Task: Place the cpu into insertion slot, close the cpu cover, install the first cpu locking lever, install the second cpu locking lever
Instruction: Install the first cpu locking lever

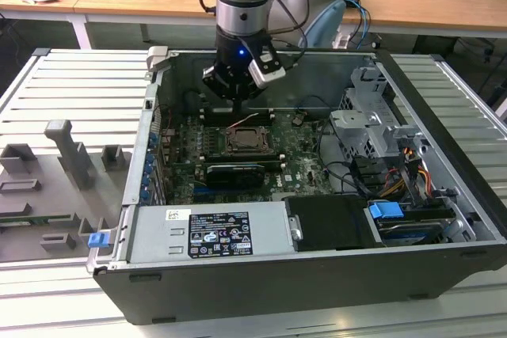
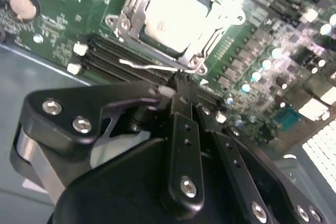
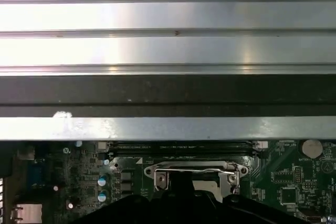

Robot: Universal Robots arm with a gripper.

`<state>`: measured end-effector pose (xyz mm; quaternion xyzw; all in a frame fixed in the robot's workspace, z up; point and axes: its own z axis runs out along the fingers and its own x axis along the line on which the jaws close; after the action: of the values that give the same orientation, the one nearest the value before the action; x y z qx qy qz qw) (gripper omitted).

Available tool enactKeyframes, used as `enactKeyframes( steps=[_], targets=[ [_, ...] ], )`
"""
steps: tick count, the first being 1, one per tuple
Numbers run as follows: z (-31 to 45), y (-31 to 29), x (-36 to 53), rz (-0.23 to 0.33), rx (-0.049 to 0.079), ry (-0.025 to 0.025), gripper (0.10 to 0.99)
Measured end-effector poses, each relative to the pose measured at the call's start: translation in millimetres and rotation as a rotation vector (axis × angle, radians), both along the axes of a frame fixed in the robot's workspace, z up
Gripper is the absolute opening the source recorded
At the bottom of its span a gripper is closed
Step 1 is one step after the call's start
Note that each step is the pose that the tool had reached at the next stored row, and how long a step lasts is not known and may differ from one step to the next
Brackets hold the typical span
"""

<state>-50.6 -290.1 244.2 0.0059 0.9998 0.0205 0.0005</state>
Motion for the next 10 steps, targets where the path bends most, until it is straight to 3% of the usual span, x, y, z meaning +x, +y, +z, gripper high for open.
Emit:
enactKeyframes(
  steps=[2, 5, 7, 10],
  targets=[
    [-1.5, 0.0, 3.5, 0.000, 0.017, -0.0001, 0.106],
    [-4.4, 0.1, 4.2, 0.001, 0.052, -0.0003, 0.106],
    [-10.9, 0.1, 4.5, 0.003, 0.052, 0.0000, 0.106],
    [-14.4, 0.1, 6.1, 0.036, 0.052, 0.0008, 0.106]
  ],
)
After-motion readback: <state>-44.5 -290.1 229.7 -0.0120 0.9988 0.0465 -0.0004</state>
